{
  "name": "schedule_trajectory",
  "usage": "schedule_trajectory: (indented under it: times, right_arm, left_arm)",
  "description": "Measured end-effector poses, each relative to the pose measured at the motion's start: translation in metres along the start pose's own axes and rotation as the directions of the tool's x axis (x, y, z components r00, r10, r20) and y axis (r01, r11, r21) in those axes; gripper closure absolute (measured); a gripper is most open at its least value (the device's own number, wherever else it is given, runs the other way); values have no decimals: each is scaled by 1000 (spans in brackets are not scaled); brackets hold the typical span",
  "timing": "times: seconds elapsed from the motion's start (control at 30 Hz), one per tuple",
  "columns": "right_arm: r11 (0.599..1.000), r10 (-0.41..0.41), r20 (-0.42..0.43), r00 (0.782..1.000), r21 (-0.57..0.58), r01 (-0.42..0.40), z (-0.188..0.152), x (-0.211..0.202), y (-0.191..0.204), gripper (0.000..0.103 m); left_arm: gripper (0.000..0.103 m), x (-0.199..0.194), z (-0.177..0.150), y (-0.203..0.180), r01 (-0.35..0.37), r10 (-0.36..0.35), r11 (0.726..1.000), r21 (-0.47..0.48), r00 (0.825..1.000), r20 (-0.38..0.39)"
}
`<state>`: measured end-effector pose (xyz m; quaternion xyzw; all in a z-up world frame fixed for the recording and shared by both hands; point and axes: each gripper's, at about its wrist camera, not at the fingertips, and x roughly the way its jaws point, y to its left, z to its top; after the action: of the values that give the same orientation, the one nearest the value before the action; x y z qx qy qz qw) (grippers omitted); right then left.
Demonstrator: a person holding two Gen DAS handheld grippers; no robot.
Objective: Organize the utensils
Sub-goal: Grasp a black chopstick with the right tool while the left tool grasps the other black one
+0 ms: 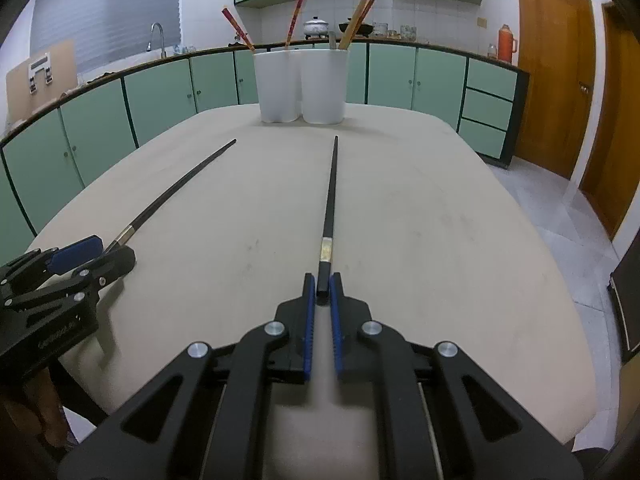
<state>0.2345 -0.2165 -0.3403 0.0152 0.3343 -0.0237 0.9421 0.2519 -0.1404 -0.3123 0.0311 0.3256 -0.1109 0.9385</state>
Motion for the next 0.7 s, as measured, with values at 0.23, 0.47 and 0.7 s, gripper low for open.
schedule_trajectory:
  times: [0.23,0.47,0.7]
  right_arm:
    - [1000,13,-17,1000,24,-13,5,5,-4,97]
    - [996,44,13,999,78,-45,21,-44,-8,97]
    - [997,72,123,990,11,-74,60,-124,-3,97]
  left_arm:
    - [96,9,11,5,59,-60,998,-21,998,-23]
    - [96,-27,38,18,104,-108,991,-82,994,-36]
    - [96,-75,66,25,135,-135,989,-52,991,2]
